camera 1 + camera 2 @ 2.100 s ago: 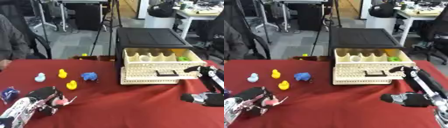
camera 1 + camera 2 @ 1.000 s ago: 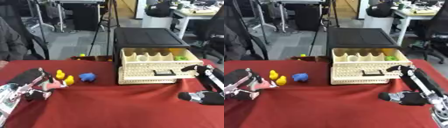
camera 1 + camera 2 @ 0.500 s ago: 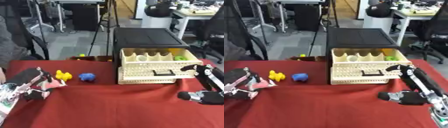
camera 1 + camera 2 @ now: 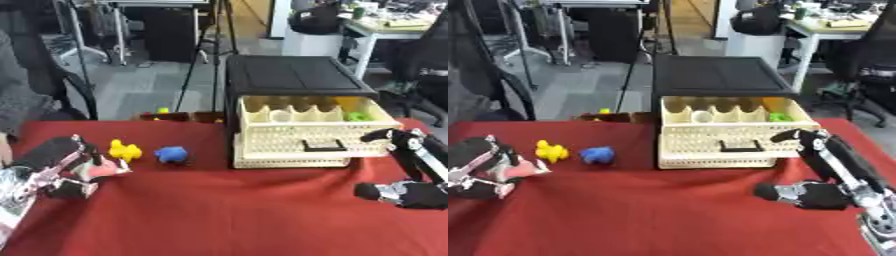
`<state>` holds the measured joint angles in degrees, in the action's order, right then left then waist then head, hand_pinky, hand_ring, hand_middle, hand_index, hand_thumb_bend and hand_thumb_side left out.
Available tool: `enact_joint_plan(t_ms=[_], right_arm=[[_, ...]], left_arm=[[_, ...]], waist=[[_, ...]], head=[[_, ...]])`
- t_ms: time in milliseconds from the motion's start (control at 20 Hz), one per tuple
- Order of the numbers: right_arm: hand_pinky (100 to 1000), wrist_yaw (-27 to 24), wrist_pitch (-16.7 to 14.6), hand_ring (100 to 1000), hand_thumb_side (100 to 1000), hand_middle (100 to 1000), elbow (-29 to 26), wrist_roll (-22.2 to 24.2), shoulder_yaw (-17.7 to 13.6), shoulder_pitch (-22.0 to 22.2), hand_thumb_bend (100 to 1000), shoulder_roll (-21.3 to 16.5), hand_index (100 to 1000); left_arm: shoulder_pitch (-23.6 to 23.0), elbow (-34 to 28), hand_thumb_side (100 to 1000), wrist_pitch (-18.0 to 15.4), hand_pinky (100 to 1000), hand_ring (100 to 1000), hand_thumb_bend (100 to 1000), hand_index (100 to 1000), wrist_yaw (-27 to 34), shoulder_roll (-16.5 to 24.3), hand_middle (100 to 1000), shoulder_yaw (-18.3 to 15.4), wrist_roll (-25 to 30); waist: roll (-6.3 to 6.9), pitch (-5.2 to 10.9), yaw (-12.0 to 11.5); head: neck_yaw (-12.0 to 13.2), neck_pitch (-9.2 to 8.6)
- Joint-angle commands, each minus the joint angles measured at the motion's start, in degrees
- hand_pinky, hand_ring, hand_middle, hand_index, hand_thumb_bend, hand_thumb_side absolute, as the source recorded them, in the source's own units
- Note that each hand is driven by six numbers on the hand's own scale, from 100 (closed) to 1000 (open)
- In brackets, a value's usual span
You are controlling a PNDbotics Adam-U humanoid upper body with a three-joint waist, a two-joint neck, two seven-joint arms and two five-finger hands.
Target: Pick up objects from table and place into drawer.
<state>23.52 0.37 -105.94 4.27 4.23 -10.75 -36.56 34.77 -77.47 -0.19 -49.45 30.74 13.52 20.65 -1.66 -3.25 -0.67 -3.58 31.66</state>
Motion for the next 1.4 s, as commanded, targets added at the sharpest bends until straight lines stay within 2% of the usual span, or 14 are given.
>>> enact_joint_plan(t_ms=[50, 1400], right_arm=[[100, 0.02, 0.21, 100, 814, 100, -1.28, -0.05, -0.46, -0.56, 1000, -1.31, 770], [100, 0.19, 0.44, 100, 814, 100, -1.41, 0.11, -0.38, -0.65, 1000, -1.42, 770]], left_arm=[[0.86, -0.66, 100, 0.00, 249, 100, 239, 248, -0.22, 2.26, 100, -1.22, 0.12], [0.71, -0.15, 100, -0.59, 254, 100, 240, 244, -0.35, 2.30, 100, -1.16, 0.91]], waist=[[0.09, 0.80, -0.07], [0.02, 0.84, -0.18]], head=[[-0.07, 0.39], [-0.26, 0.36]])
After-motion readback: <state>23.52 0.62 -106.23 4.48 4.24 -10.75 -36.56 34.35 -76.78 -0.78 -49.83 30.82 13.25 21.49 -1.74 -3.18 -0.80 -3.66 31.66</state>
